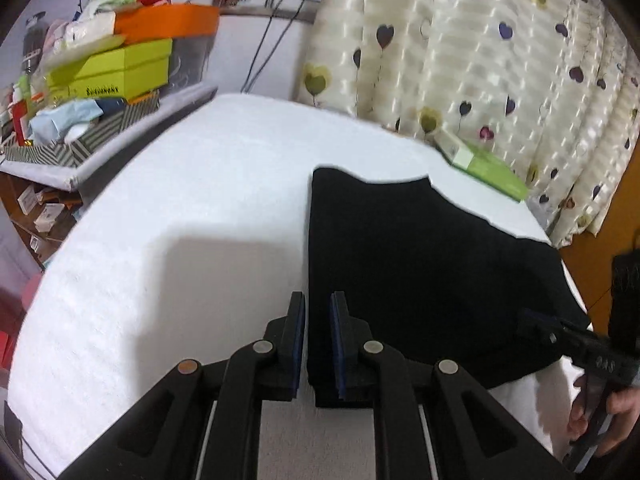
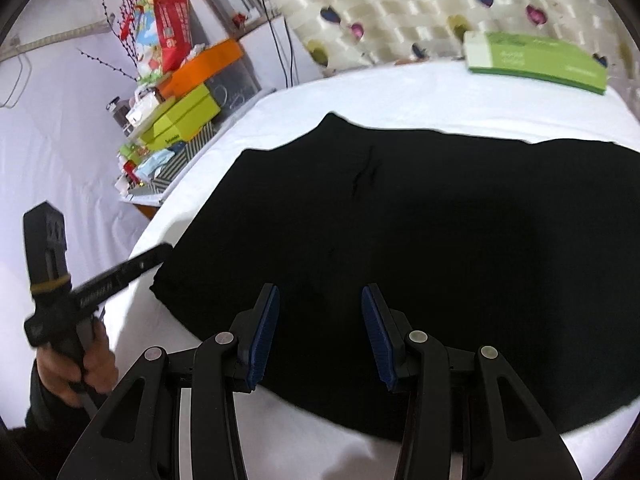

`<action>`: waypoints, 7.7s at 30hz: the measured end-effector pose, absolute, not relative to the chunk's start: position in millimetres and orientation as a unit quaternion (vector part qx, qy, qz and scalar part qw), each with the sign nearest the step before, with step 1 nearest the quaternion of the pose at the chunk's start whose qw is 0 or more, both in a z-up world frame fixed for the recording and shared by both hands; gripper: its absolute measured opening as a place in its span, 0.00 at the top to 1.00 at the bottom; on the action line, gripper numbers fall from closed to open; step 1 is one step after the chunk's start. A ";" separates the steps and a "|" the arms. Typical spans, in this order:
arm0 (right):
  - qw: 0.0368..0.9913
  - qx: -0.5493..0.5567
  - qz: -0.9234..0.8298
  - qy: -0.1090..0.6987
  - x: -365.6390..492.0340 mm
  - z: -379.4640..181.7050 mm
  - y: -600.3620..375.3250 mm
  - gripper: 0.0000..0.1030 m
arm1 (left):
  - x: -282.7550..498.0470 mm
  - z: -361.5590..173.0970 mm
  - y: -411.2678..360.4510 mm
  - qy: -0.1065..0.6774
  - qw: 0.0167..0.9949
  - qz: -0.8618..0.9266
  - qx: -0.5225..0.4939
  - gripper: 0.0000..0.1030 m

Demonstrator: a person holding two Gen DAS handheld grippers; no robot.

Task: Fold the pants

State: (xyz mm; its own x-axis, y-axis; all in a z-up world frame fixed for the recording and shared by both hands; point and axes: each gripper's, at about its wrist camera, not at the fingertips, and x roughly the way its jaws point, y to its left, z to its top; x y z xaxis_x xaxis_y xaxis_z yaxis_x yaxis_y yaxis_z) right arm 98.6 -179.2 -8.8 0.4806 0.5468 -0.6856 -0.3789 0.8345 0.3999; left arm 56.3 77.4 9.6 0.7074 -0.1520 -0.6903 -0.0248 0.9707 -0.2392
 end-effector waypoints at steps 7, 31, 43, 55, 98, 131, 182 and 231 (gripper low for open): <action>0.852 0.118 0.274 0.430 127.1 -11.5 -169.6 0.57 | 56.2 3.0 66.6 0.395 0.913 -0.037 -0.094 0.75; 0.837 0.191 0.262 0.441 145.4 -23.9 -190.3 0.96 | 55.3 2.1 69.9 0.400 0.909 -0.046 -0.103 0.68; 0.849 0.173 0.246 0.433 143.6 -19.9 -195.3 0.97 | 44.6 13.1 73.8 0.381 0.917 -0.040 -0.112 0.68; 0.875 0.135 0.209 0.416 125.9 -4.9 -206.6 0.96 | 52.4 15.8 45.6 0.377 0.918 -0.079 -0.096 0.68; 0.894 -0.021 0.193 0.405 39.0 -1.2 -196.7 0.65 | 36.2 7.2 -16.4 0.400 0.911 -0.095 0.011 0.53; 0.875 0.265 0.085 0.397 4.0 -9.8 -354.7 0.50 | -9.0 1.3 -45.9 0.419 0.901 -0.112 0.023 0.52; 0.876 0.312 0.022 0.367 71.1 -5.1 -359.9 0.76 | -9.5 2.1 -41.7 0.418 0.901 -0.118 0.001 0.51; 0.855 0.066 0.330 0.394 120.0 41.1 -77.9 0.79 | 12.2 10.5 50.0 0.375 0.917 -0.044 -0.132 0.51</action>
